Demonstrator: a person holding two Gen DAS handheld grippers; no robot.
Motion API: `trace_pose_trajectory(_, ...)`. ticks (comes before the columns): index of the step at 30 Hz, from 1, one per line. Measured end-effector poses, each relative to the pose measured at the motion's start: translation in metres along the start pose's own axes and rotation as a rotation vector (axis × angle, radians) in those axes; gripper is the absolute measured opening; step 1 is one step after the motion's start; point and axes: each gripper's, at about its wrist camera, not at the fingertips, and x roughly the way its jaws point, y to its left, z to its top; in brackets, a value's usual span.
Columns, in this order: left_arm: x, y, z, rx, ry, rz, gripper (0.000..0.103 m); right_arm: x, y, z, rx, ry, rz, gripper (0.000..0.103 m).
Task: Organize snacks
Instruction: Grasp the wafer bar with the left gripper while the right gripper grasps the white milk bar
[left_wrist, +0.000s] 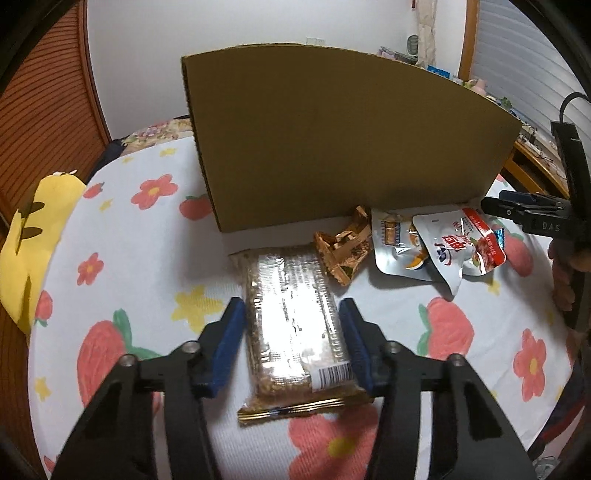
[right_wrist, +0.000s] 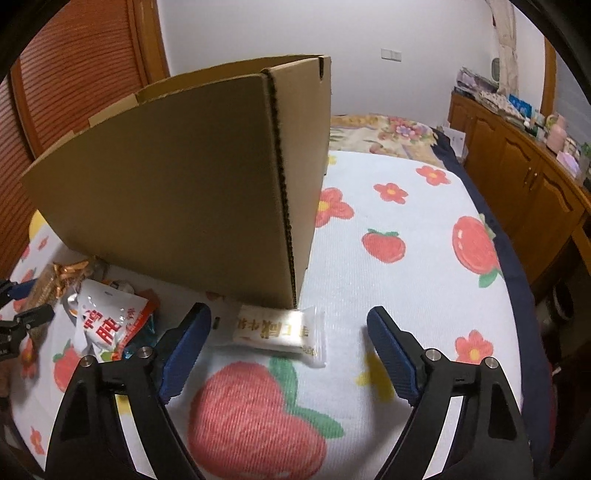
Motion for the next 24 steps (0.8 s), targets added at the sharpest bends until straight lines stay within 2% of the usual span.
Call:
trace_pose_trajectory(5,-0.007,0.002,-0.003,-0.008,-0.018,-0.006,0.043,0.003,0.000,0.001,-0.009,0.010,0.002,0.084)
trace_pose_trajectory(11,-0.010,0.005,-0.009,-0.016,-0.030,-0.008,0.043,0.005,-0.001,0.003,-0.013,0.022,0.005,0.083)
trace_pose_trajectory(14,-0.011,0.004,-0.011,-0.012,-0.033,-0.005,0.043,0.010,0.005,0.006,-0.043,0.038,-0.011,0.079)
trace_pose_trajectory(17,-0.011,0.005,-0.013,-0.018,-0.033,-0.010,0.043,0.012,0.009,0.005,-0.053,0.048,-0.024,0.072)
trace_pose_trajectory(21,-0.012,0.008,-0.015,-0.037,-0.035,-0.028,0.043,0.010,0.011,0.003,-0.064,0.051,-0.018,0.048)
trace_pose_trajectory(24,-0.012,0.009,-0.015,-0.041,-0.038,-0.031,0.043,0.006,0.011,0.001,-0.061,0.052,-0.013,0.041)
